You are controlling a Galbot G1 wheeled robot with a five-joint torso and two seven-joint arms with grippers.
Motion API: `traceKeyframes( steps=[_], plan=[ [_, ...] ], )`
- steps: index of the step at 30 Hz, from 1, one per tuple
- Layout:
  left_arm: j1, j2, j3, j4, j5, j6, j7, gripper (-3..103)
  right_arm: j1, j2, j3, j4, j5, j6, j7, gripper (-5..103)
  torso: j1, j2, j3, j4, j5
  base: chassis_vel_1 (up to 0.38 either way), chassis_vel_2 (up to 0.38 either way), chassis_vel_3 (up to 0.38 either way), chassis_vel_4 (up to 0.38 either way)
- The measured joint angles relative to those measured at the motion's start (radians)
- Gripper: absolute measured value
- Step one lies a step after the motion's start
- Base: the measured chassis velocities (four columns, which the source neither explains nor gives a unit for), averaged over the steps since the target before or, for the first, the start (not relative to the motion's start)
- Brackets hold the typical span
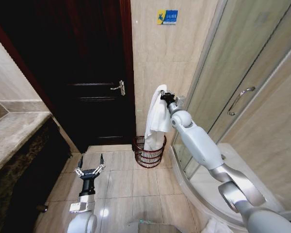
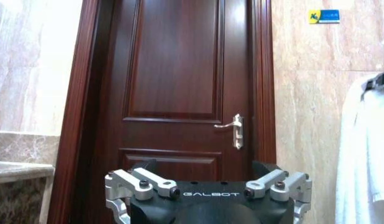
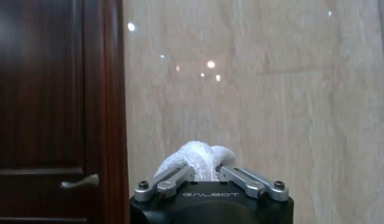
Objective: Discard the used towel into the hamper.
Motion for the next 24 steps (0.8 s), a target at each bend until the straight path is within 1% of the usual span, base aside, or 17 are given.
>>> traceKeyframes(
  steps=[2, 6, 8, 9, 14, 15, 19, 21, 24],
  plan=[
    [-0.001, 0.0, 0.0, 0.0, 0.001, 0.0, 0.0, 100, 0.012, 0.014, 0.0, -0.022, 0.005, -0.006, 0.0, 4, -0.003, -0.007, -0.004, 0.0001, -0.0001, 0.0, 0.0, 0.0, 0.0],
    [0.0, -0.002, 0.0, 0.004, 0.002, 0.0, 0.001, 100, 0.05, 0.076, 0.009, -0.098, 0.031, -0.038, 0.01, 4, -0.015, -0.033, -0.017, 0.0004, -0.0002, 0.0, 0.0, 0.0, 0.0],
    [0.0, -0.002, 0.0, 0.005, 0.002, -0.001, 0.001, 100, 0.052, 0.083, 0.01, -0.106, 0.032, -0.04, 0.011, 4, -0.017, -0.037, -0.02, 0.0005, -0.0002, 0.0, 0.0, 0.0, 0.0],
    [0.001, -0.002, -0.003, 0.006, 0.002, -0.002, 0.001, 100, 0.052, 0.099, 0.012, -0.115, 0.03, -0.048, 0.014, 4, -0.022, -0.048, -0.026, 0.0005, -0.0002, 0.0, 0.0, 0.0, 0.0],
    [0.001, 0.005, -0.004, 0.014, -0.002, -0.007, 0.0, 100, 0.038, 0.121, 0.013, -0.133, 0.01, -0.053, 0.012, 4, -0.034, -0.075, -0.041, 0.0002, -0.0001, 0.0, 0.0, 0.0, 0.0],
    [0.001, 0.005, -0.004, 0.014, -0.002, -0.007, 0.0, 100, 0.038, 0.121, 0.013, -0.133, 0.01, -0.053, 0.012, 4, -0.034, -0.075, -0.041, 0.0002, -0.0001, 0.0, 0.0, 0.0, 0.0],
    [0.0, 0.007, -0.004, 0.017, -0.002, -0.009, 0.0, 100, 0.038, 0.134, 0.028, -0.161, -0.004, -0.053, 0.008, 4, -0.046, -0.1, -0.054, 0.0003, -0.0002, 0.0, 0.0, 0.0, 0.0],
    [0.001, 0.007, -0.004, 0.017, -0.002, -0.009, 0.0, 100, 0.039, 0.135, 0.03, -0.166, -0.007, -0.053, 0.006, 4, -0.048, -0.104, -0.055, 0.0003, -0.0001, 0.0, 0.0, 0.0, 0.0],
    [0.002, 0.006, -0.004, 0.017, -0.002, -0.01, 0.0, 100, 0.039, 0.14, 0.04, -0.191, -0.02, -0.053, -0.006, 4, -0.057, -0.125, -0.067, 0.0003, -0.0002, 0.0, 0.0, 0.0, 0.0]
  ],
)
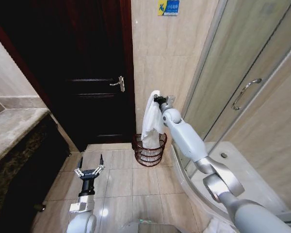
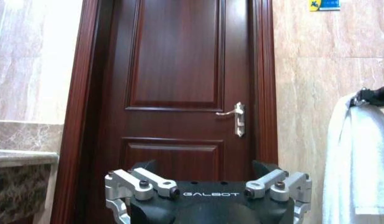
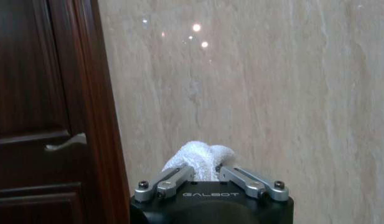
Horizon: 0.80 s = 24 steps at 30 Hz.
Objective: Discard the used towel into the hamper.
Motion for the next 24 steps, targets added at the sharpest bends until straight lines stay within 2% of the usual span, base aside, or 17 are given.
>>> traceKeyframes(
  steps=[24],
  plan=[
    [0.0, -0.014, 0.006, 0.017, 0.01, -0.004, 0.003, 100, -0.056, 0.01, 0.012, -0.021, -0.064, 0.03, -0.047, 4, -0.05, -0.115, -0.065, 0.0, 0.0002, 0.0, 0.0, 0.0, 0.0]
  ],
)
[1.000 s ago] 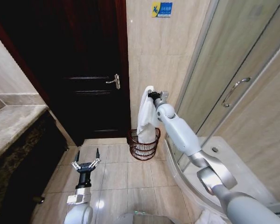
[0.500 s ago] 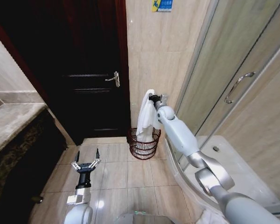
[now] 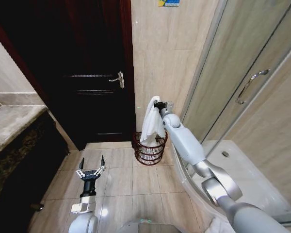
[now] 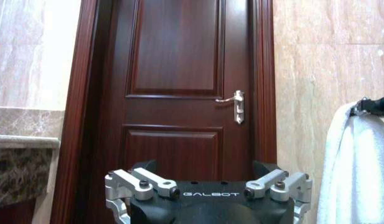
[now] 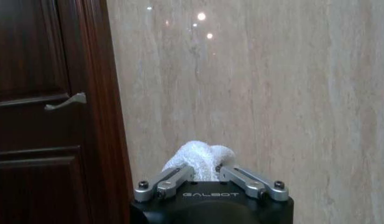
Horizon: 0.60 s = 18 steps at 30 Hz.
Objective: Discard the used towel into the hamper.
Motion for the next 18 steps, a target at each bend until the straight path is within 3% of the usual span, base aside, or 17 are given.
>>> traceKeyframes(
  steps=[15, 18],
  plan=[
    [-0.008, -0.024, 0.009, -0.009, 0.032, -0.012, 0.0, 100, -0.021, -0.008, 0.016, -0.006, -0.026, 0.007, -0.012, 4, -0.026, -0.059, -0.033, -0.0001, 0.0001, 0.0, 0.0, 0.0, 0.0],
    [-0.006, -0.023, 0.011, -0.012, 0.034, -0.008, 0.001, 100, -0.038, -0.004, 0.019, 0.004, -0.061, 0.036, -0.028, 4, -0.04, -0.091, -0.051, 0.0, 0.0, 0.0, 0.0, 0.0, 0.0]
  ],
)
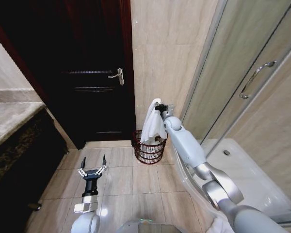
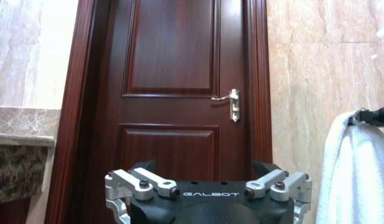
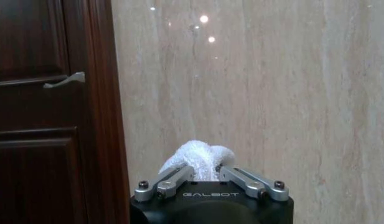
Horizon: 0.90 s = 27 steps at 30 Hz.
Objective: Discard the used towel into the hamper.
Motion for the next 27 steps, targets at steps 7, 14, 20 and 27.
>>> traceKeyframes(
  steps=[7, 14, 20, 27],
  plan=[
    [0.006, 0.003, -0.002, 0.001, -0.001, -0.001, 0.003, 100, -0.003, 0.006, -0.006, 0.0, -0.012, 0.01, -0.004, 4, -0.014, -0.032, -0.018, 0.0, 0.0, 0.0, 0.0, 0.0, 0.0],
    [0.005, 0.009, -0.004, 0.004, -0.005, -0.001, 0.012, 100, 0.001, 0.008, -0.001, 0.0, -0.014, 0.01, -0.004, 4, -0.026, -0.061, -0.035, 0.0, -0.0001, 0.0, 0.0, 0.0, 0.0],
    [0.001, 0.017, -0.005, 0.003, -0.01, 0.001, 0.012, 100, 0.0, 0.011, 0.008, -0.004, -0.02, 0.01, -0.004, 4, -0.037, -0.087, -0.049, 0.0, 0.0, 0.0, 0.0, 0.0, 0.0],
    [-0.001, 0.021, -0.005, 0.003, -0.013, 0.006, 0.013, 100, 0.001, 0.018, 0.022, -0.019, -0.028, 0.012, -0.009, 4, -0.052, -0.121, -0.069, 0.0, 0.0, 0.0, 0.0, 0.0, 0.0]
  ],
)
